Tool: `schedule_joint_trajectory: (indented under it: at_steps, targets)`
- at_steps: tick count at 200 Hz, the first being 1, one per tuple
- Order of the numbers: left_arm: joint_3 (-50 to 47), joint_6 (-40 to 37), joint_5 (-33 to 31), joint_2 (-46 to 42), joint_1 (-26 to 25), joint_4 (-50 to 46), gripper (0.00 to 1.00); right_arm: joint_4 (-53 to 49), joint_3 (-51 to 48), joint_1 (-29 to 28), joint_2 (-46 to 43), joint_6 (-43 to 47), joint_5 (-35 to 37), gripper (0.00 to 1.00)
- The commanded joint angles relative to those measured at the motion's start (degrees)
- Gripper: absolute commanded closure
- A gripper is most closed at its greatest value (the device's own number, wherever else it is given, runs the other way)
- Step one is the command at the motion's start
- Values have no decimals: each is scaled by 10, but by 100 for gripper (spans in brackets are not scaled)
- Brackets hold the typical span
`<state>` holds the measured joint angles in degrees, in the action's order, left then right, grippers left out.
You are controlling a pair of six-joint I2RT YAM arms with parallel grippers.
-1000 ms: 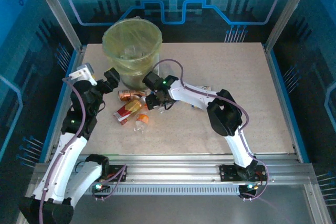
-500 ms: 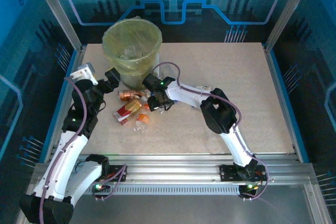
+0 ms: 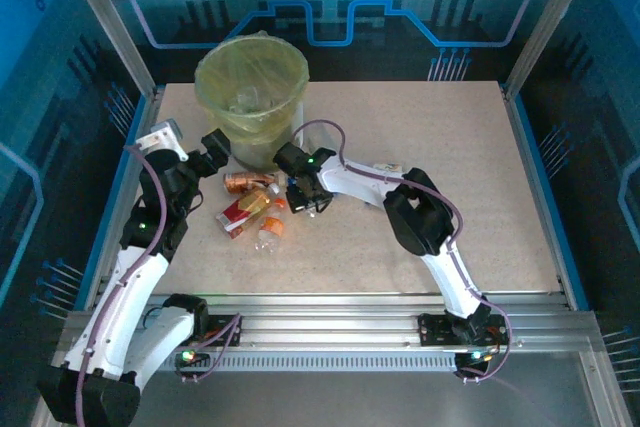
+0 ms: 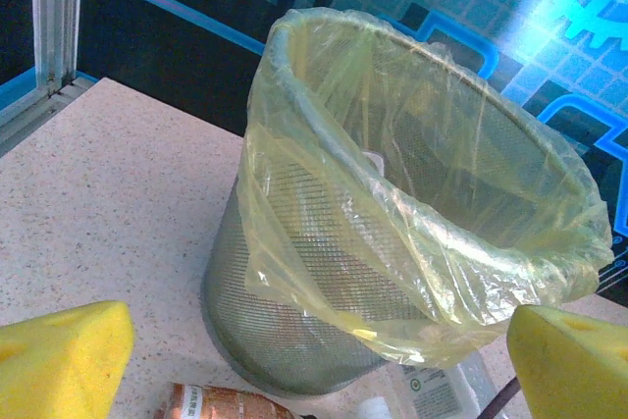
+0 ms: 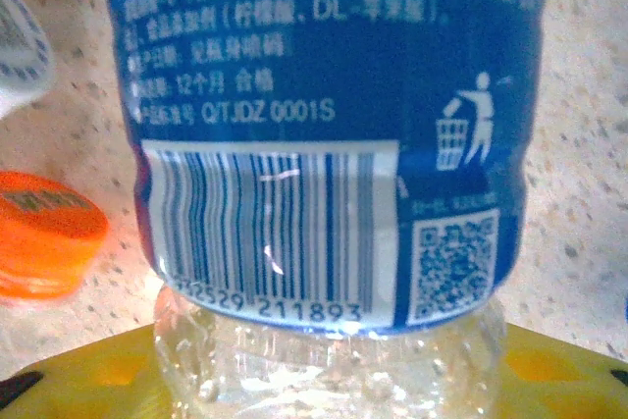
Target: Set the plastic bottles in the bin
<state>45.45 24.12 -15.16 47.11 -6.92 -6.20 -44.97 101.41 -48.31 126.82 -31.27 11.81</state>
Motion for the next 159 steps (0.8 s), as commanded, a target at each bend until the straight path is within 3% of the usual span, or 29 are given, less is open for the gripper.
schedule_joint_trajectory:
  at_steps: [1, 61, 108, 159]
  targets:
    - [2, 14, 21, 7, 0, 19, 1, -2, -32, 2, -55, -3, 14, 57]
    - [21, 36, 89, 29, 0, 20, 1, 77, -156, 2, -207, 8, 29, 63]
    - [32, 73, 205, 50, -7, 47, 1, 213, -286, 3, -356, 53, 28, 63]
    - [71, 64, 293, 109, -90, 89, 1, 338, -395, 8, -490, 98, 11, 63]
